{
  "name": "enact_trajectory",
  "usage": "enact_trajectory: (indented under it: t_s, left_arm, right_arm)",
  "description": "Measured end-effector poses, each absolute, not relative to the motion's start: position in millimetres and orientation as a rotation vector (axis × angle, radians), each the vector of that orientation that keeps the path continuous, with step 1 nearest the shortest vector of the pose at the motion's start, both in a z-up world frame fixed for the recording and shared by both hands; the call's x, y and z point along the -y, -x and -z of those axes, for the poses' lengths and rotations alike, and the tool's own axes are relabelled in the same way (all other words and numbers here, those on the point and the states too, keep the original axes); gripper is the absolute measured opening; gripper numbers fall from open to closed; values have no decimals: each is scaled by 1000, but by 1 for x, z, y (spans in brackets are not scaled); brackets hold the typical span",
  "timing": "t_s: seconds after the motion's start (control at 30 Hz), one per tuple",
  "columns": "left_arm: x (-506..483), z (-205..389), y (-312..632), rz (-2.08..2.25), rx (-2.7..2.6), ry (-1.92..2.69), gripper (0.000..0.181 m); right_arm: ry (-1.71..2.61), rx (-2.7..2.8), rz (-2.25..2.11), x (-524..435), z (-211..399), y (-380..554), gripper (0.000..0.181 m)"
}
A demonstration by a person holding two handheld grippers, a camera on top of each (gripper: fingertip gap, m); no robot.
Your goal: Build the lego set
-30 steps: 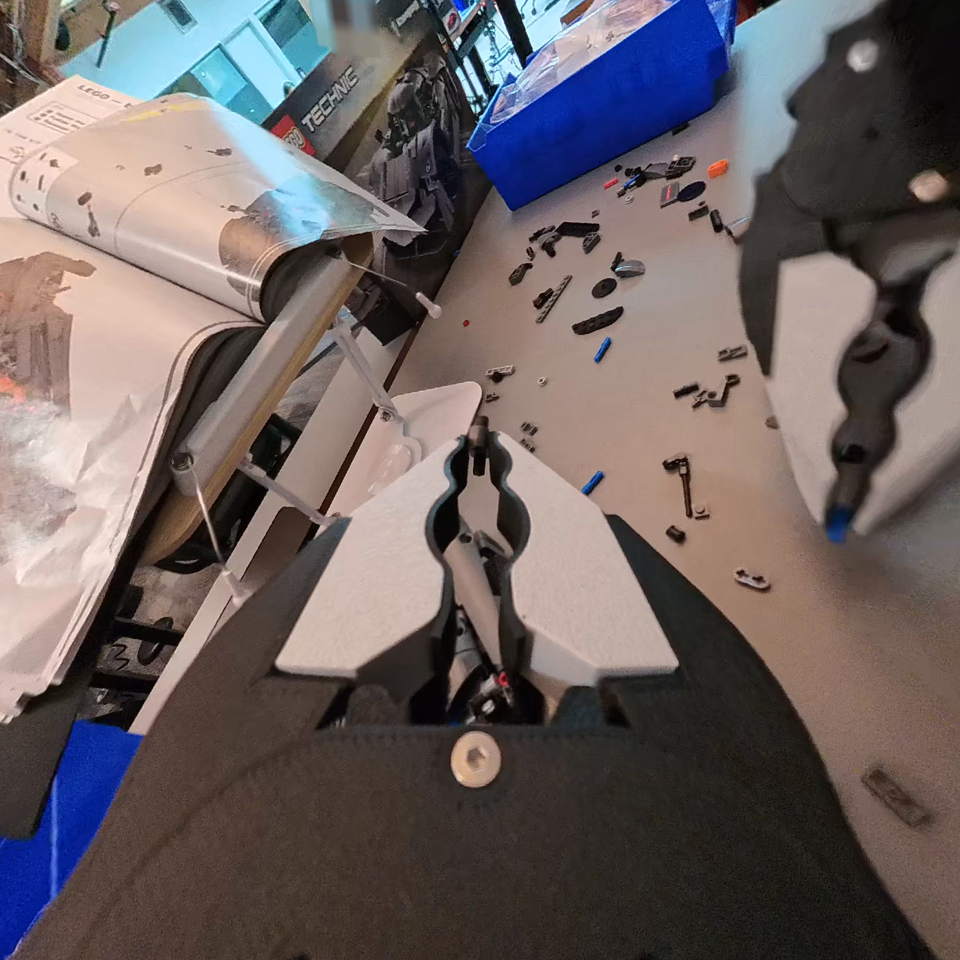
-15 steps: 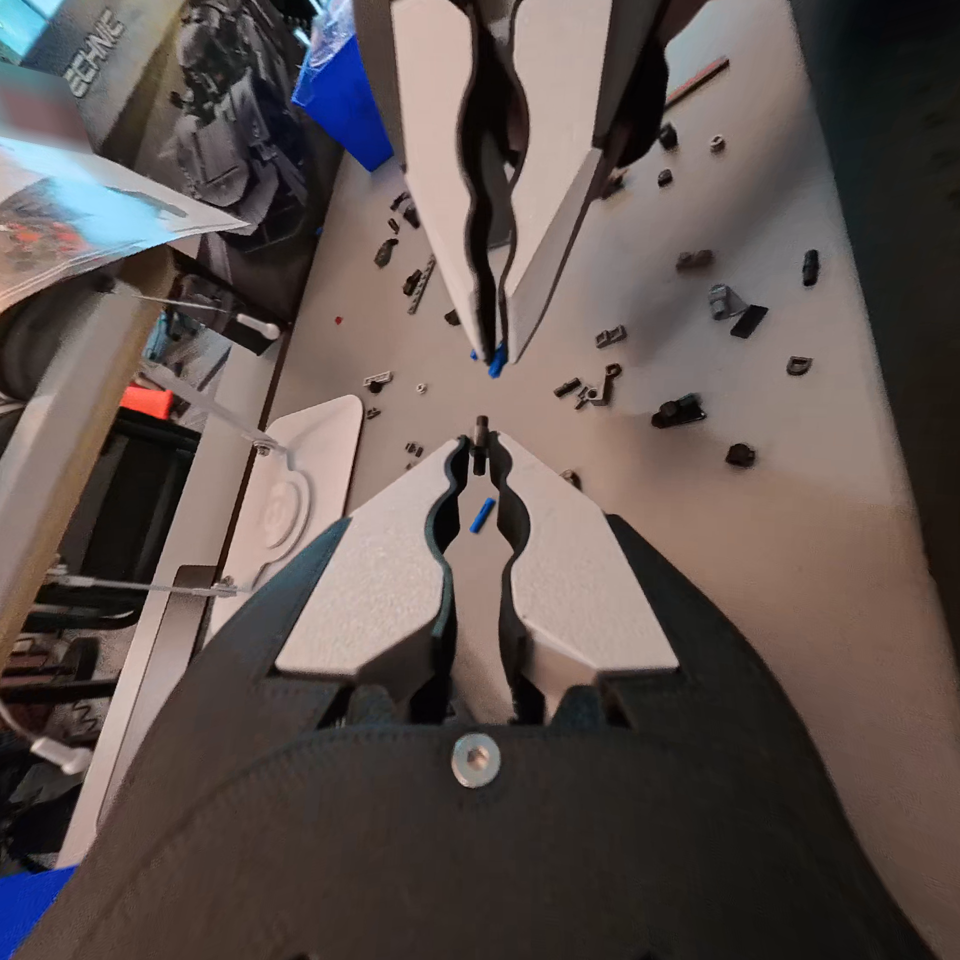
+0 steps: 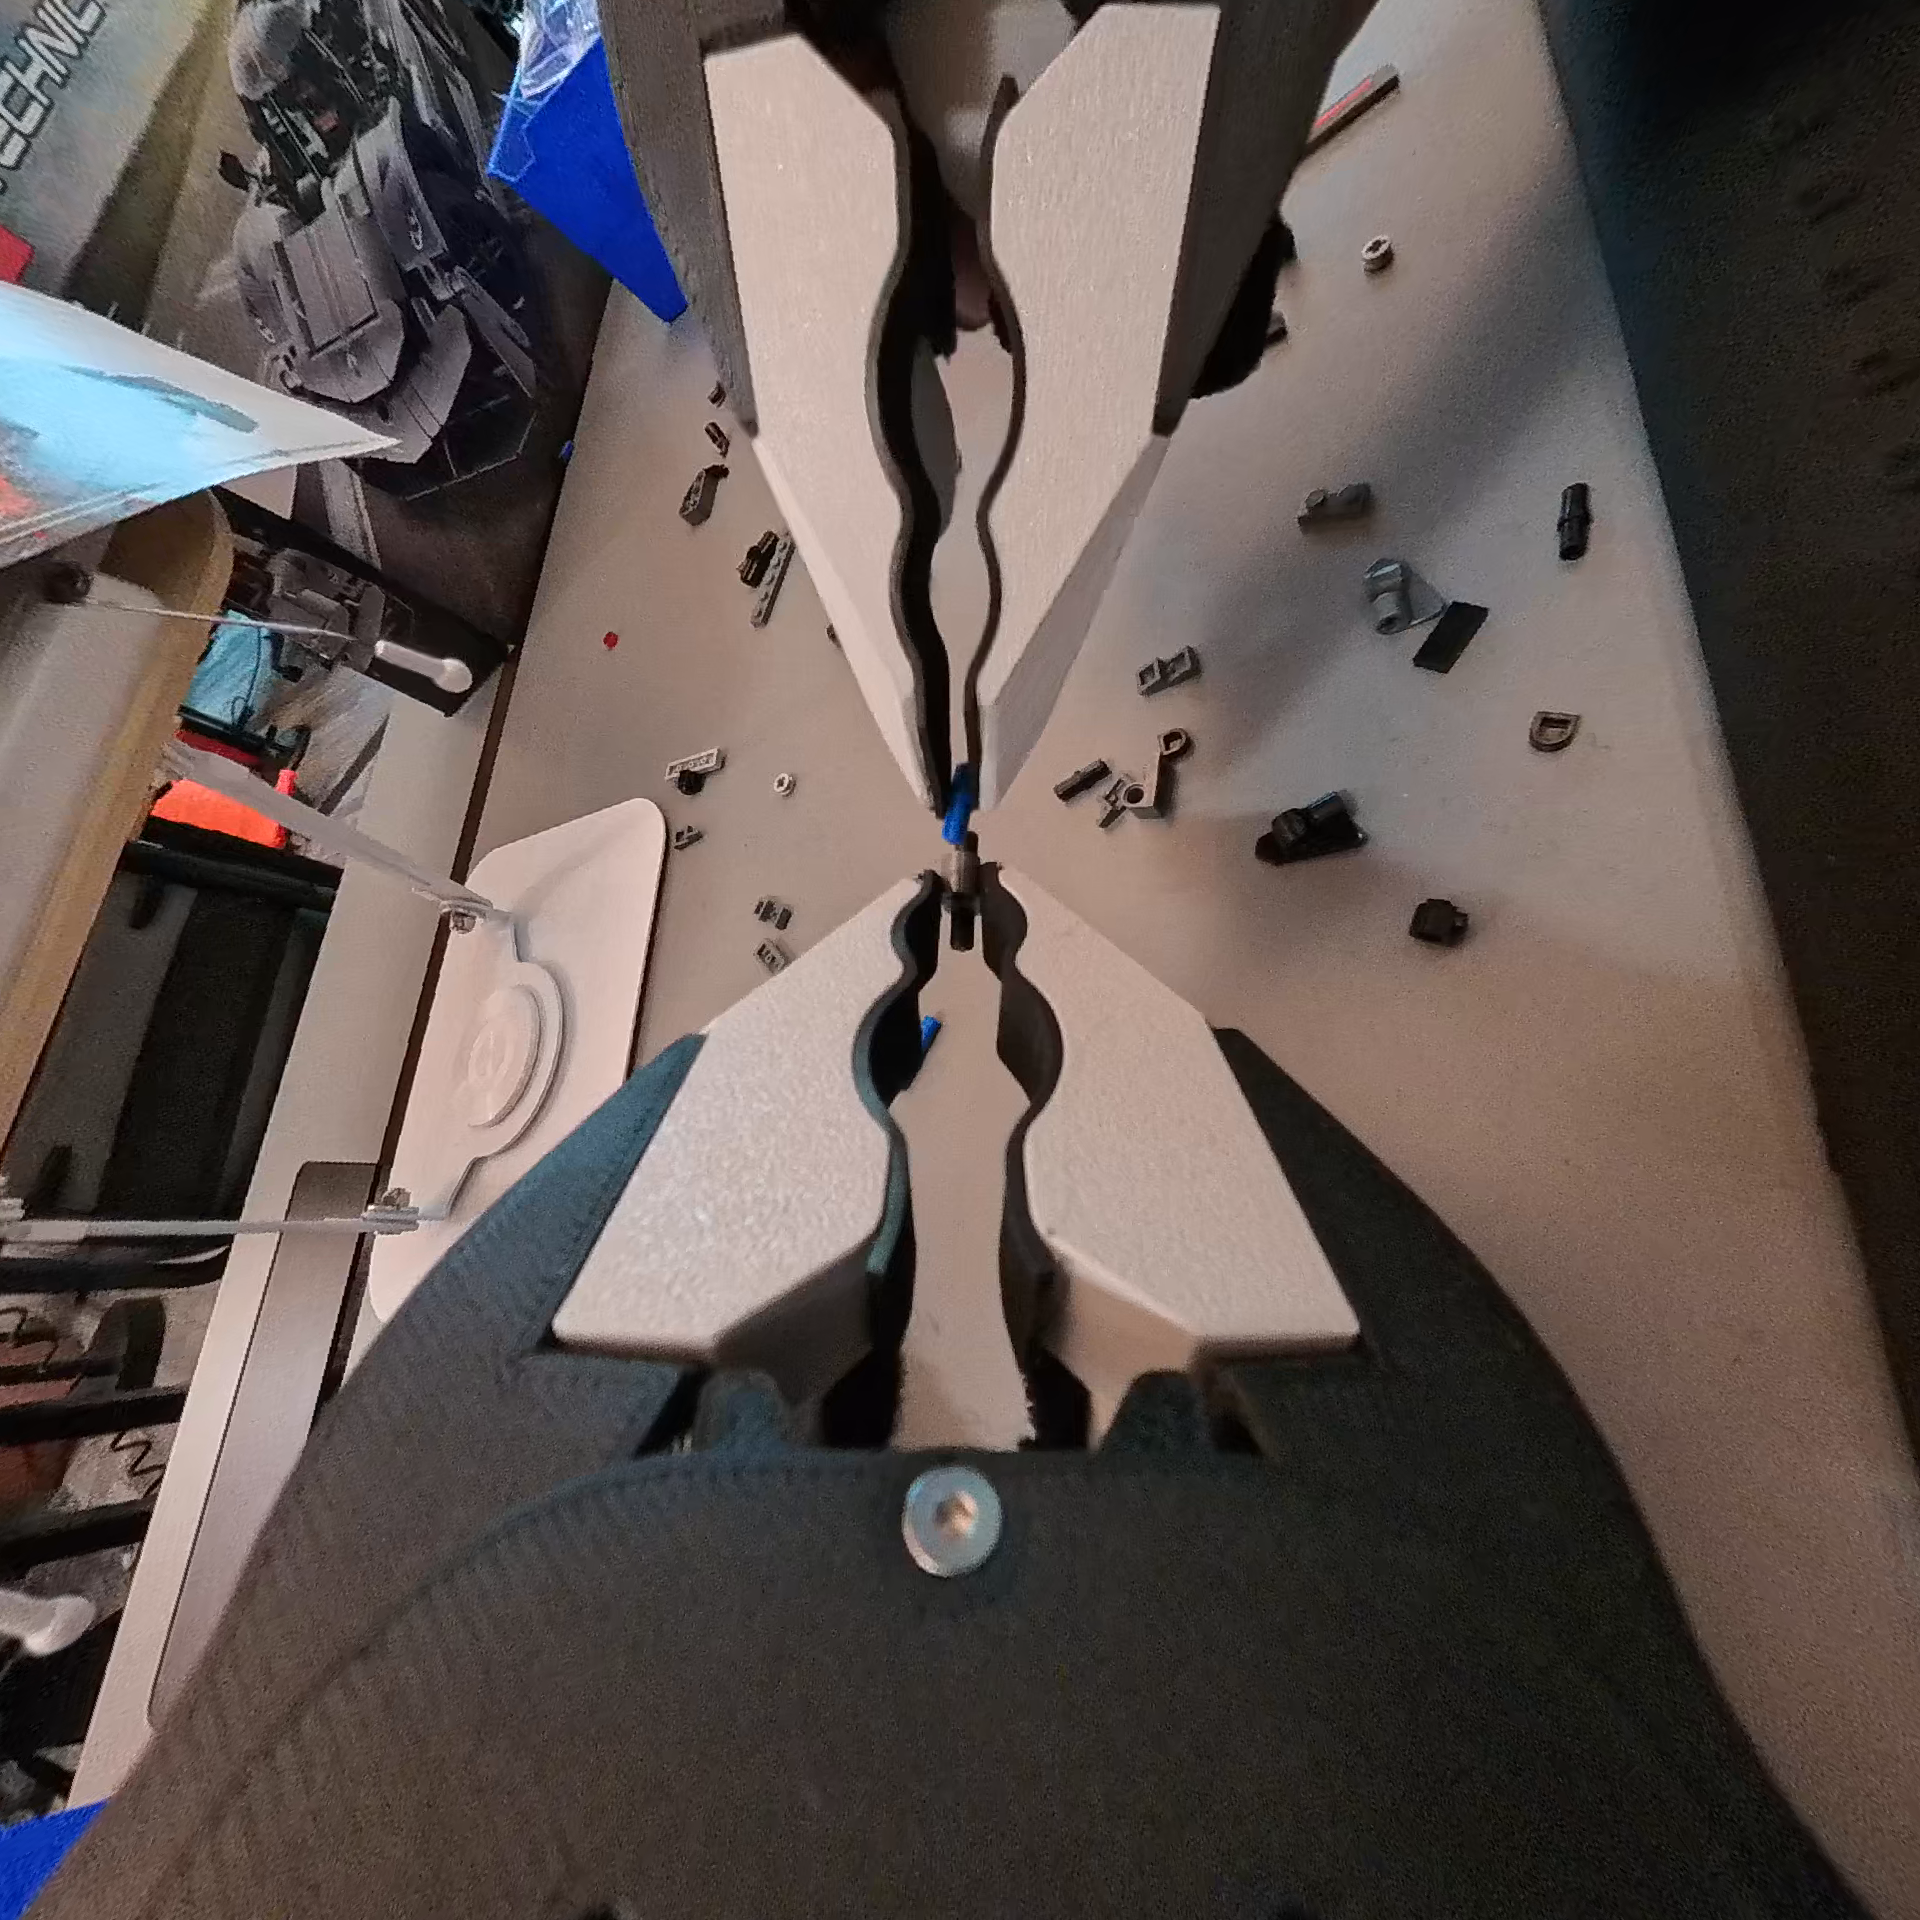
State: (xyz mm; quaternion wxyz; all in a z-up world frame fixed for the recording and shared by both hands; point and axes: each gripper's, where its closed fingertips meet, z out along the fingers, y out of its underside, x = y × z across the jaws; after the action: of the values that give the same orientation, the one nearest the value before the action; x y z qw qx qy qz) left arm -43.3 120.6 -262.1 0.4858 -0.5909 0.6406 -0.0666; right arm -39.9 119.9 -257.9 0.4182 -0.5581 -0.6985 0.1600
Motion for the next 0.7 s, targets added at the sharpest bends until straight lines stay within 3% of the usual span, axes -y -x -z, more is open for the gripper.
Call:
enact_trajectory:
  t_s: [0.7]
  left_arm:
    - [-120,269,41,-73,-1655,1349,4]
  right_arm:
    - [1470,1824,-415,-118,271,40,1]
